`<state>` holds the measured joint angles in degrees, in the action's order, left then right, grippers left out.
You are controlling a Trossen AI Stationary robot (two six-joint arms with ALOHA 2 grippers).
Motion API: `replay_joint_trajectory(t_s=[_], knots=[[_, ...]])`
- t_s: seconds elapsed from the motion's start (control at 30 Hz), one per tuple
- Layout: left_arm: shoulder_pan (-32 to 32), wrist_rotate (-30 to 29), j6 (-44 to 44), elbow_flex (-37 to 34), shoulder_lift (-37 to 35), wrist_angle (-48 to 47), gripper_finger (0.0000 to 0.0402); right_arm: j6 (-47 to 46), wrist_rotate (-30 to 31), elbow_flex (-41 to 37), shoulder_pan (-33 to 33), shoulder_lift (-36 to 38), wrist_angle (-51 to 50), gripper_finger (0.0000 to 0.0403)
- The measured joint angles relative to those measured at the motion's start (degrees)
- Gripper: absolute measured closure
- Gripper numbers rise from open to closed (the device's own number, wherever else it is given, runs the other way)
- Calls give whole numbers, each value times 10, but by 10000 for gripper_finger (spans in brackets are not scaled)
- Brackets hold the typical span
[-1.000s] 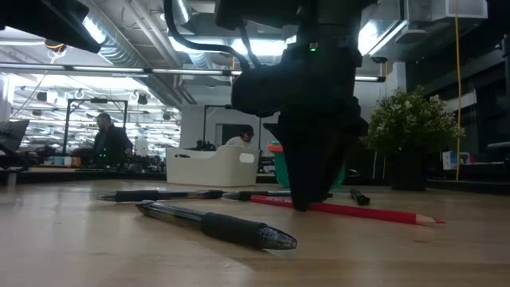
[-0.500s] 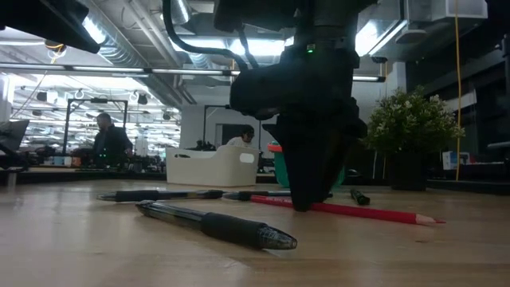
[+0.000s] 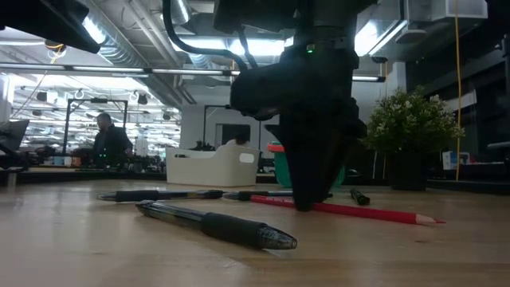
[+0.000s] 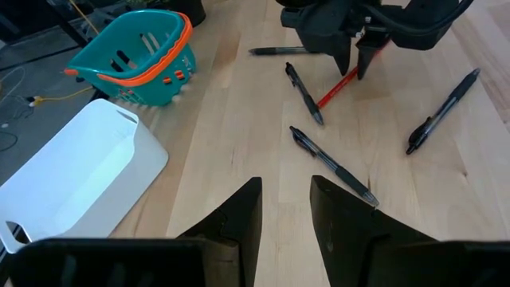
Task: Sort pens & pencils
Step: Put the red pencil into the green basket
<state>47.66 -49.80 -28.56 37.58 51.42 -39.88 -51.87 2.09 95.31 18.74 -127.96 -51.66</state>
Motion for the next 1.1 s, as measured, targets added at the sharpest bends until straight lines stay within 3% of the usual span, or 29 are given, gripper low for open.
replay_joint_trajectory(t_s=[0.47,1.1], knots=[[0,0,0,0,0,0,300,-1,-3,-1,0,0,1,376],[0,0,1,0,0,0,300,-3,7,2,1,3,3,384]])
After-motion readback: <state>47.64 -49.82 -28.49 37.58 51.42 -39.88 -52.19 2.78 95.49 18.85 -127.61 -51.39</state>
